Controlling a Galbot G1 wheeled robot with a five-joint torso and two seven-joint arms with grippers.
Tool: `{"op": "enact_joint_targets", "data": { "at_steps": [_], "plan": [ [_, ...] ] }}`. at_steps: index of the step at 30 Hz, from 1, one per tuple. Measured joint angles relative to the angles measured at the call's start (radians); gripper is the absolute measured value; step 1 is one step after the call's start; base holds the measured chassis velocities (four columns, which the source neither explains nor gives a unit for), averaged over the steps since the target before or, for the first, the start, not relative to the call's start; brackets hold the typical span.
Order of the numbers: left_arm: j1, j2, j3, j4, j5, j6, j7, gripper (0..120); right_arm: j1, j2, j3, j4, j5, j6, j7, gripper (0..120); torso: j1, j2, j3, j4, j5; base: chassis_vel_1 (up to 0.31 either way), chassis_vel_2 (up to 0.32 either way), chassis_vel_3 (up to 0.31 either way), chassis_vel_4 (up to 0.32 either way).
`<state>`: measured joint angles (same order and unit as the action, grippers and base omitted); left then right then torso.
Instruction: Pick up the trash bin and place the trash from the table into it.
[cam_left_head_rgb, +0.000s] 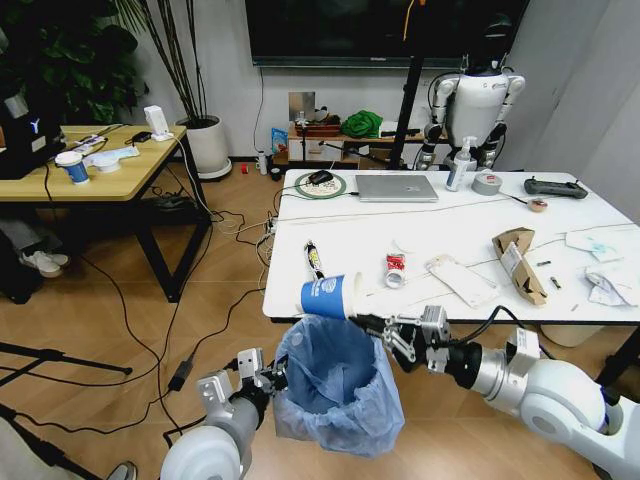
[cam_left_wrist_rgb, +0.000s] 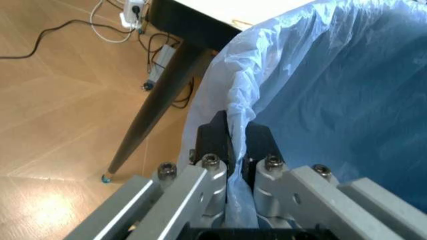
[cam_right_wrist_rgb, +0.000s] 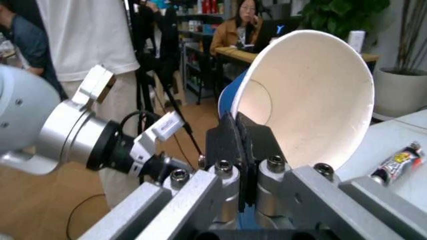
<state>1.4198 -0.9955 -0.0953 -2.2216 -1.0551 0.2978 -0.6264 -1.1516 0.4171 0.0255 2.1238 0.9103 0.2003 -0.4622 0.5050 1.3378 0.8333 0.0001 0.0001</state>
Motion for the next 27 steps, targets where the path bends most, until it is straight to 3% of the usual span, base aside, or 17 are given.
{"op": "enact_joint_targets", "data": {
  "at_steps": [7,16,27],
  "plan": [
    [-0.005,-0.002,-0.002,0.001,-0.004,0.005,0.001,0,0.022,0.030,-0.019,-0.045,-0.075,0.001,-0.098,0,0.000,0.000,0.000,0.0001,-0.0002,0.000,0.000,0.000,0.000],
    [-0.010,-0.002,0.007,0.000,-0.006,0.016,-0.002,0,0.038,0.036,-0.011,-0.059,-0.178,-0.026,-0.132,0,0.000,0.000,0.000,0.0000,-0.0001,0.000,0.000,0.000,0.000],
    [0.010,0.001,-0.002,-0.016,0.002,0.017,-0.001,0,0.026,0.040,0.010,-0.060,-0.139,-0.022,-0.156,39,0.000,0.000,0.000,-0.0001,-0.0001,0.000,0.000,0.000,0.000]
  ]
}}
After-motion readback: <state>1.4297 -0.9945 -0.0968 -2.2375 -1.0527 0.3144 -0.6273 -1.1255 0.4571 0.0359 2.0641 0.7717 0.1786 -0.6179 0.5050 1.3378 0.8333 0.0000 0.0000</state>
